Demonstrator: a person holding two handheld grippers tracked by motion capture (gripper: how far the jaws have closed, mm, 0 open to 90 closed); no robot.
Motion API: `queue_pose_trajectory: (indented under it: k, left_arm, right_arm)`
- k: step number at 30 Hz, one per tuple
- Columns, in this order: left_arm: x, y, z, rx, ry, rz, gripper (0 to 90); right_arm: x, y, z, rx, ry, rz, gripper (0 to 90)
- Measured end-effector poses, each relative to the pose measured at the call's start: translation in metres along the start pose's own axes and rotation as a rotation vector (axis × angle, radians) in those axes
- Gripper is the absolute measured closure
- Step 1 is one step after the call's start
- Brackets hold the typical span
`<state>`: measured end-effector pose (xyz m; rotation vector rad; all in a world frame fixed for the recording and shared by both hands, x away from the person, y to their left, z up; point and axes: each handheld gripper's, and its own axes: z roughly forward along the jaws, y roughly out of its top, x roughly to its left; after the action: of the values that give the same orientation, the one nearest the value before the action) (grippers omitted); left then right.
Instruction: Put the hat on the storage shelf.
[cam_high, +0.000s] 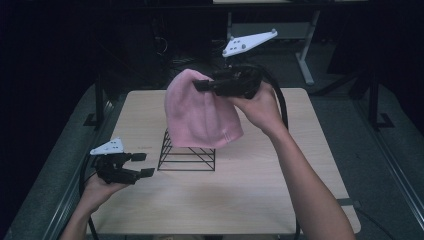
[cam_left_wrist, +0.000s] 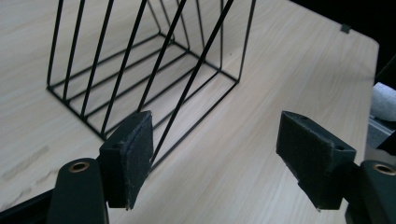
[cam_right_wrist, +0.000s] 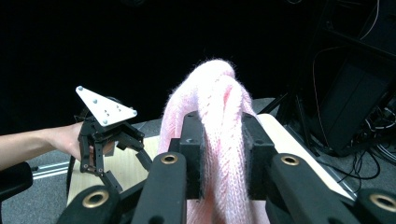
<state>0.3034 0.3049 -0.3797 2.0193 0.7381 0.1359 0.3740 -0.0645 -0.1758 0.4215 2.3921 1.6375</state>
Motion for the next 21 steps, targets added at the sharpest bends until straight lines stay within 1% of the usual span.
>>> queue_pose_trajectory:
  k: [1, 2, 3, 5, 6, 7, 8, 9, 10, 11, 12, 13, 14, 16, 18, 21]
  left_arm:
    - [0.0, 0.003, 0.001, 0.0, -0.005, 0.008, 26.7]
    - [0.0, 0.003, 0.001, 0.0, -0.005, 0.008, 26.6]
    - [0.0, 0.01, 0.001, -0.003, -0.011, 0.015, 26.6]
    - [0.001, 0.016, 0.002, -0.001, -0.017, 0.023, 26.6]
    - [0.001, 0.016, 0.002, -0.001, -0.017, 0.023, 26.6]
    - [0.002, 0.021, 0.002, -0.005, -0.022, 0.027, 26.6]
    - [0.002, 0.021, 0.002, -0.005, -0.022, 0.027, 26.6]
    - [0.003, 0.027, 0.002, -0.009, -0.035, 0.027, 26.6]
    - [0.003, 0.027, 0.002, -0.009, -0.035, 0.027, 26.6]
    - [0.003, 0.034, 0.002, -0.014, -0.047, 0.032, 26.6]
    - [0.003, 0.034, 0.002, -0.014, -0.047, 0.032, 26.6]
    - [0.003, 0.037, 0.001, -0.018, -0.052, 0.033, 26.7]
    - [0.003, 0.044, 0.001, -0.027, -0.066, 0.033, 26.7]
    - [0.004, 0.051, 0.0, -0.04, -0.085, 0.031, 26.8]
    - [0.005, 0.057, 0.001, -0.049, -0.087, 0.037, 26.9]
    - [0.007, 0.065, 0.001, -0.058, -0.1, 0.037, 28.1]
  right_arm:
    - [0.0, 0.001, 0.002, 0.0, 0.004, 0.003, 74.0]
    - [0.0, 0.001, 0.002, 0.0, 0.004, 0.003, 74.0]
    - [0.001, 0.004, 0.008, -0.001, 0.011, 0.005, 74.0]
    - [0.001, 0.006, 0.013, -0.001, 0.014, -0.003, 74.0]
    - [0.001, 0.006, 0.013, -0.001, 0.014, -0.003, 74.0]
    - [0.001, 0.008, 0.018, 0.0, 0.019, -0.008, 74.0]
    - [0.001, 0.008, 0.018, 0.0, 0.019, -0.008, 74.0]
    - [0.001, 0.009, 0.023, 0.004, 0.019, -0.009, 74.0]
    - [0.001, 0.009, 0.024, 0.005, 0.021, -0.007, 74.0]
    - [0.001, 0.01, 0.026, 0.005, 0.022, -0.008, 74.0]
    - [0.001, 0.01, 0.026, 0.005, 0.022, -0.008, 74.0]
    - [0.001, 0.01, 0.029, 0.004, 0.026, -0.013, 73.9]
    - [0.001, 0.011, 0.031, 0.006, 0.027, -0.009, 74.0]
    - [0.001, 0.012, 0.033, 0.009, 0.028, -0.011, 74.0]
    - [0.001, 0.013, 0.035, 0.014, 0.027, -0.016, 74.0]
    - [0.0, 0.014, 0.038, 0.011, 0.031, -0.02, 74.0]
